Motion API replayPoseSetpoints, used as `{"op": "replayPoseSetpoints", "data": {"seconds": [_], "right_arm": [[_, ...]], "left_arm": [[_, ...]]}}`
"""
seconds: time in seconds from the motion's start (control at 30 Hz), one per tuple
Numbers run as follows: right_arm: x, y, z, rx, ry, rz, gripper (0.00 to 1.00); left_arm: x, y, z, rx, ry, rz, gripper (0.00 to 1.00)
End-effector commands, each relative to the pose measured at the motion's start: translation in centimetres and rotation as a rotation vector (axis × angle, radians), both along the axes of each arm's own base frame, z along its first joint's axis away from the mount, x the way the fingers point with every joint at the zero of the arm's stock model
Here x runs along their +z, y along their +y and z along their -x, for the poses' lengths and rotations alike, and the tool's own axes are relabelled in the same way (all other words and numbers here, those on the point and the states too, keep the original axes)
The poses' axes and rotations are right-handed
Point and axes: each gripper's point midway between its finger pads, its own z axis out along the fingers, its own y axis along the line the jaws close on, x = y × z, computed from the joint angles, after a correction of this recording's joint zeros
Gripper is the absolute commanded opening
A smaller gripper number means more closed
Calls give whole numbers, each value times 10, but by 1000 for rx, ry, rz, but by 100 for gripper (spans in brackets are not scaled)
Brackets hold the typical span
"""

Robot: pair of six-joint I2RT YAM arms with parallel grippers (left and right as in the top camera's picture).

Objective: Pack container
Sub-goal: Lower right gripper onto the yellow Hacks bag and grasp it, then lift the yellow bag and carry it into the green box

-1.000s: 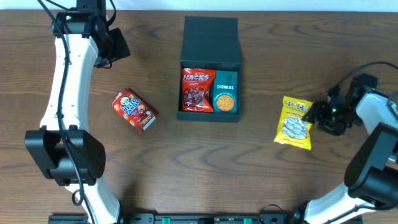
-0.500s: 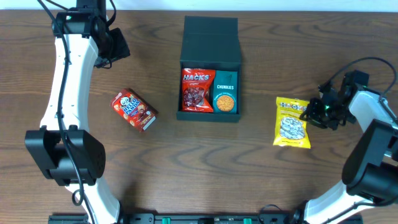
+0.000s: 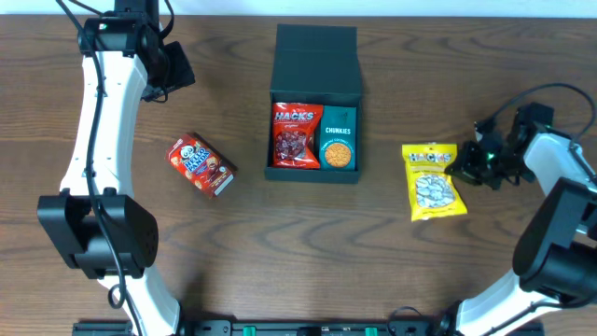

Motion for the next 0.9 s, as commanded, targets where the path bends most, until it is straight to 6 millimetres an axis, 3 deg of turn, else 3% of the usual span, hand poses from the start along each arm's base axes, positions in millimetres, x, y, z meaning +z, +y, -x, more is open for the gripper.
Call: {"op": "replayPoseSetpoints", "data": {"seconds": [0.0,0.3,0.6,0.7,0.87], "right_arm": [[37,20,-30,29,-109,-98,1],[140,82,-85,81,-298,-311,1],[246,152,-110,165,-431,-495,1],[260,179,-109,203,-439,-535,1],[252,236,-88,244,-312,-589,1]], "left_arm": [[1,5,-1,-3,-4,-16,49],[1,5,-1,-3,-2,-16,49],[-1,13,4,13,17,-57,49],[-1,13,5,13,22,-57,49],[-1,13,6,13,27,-57,49]]}}
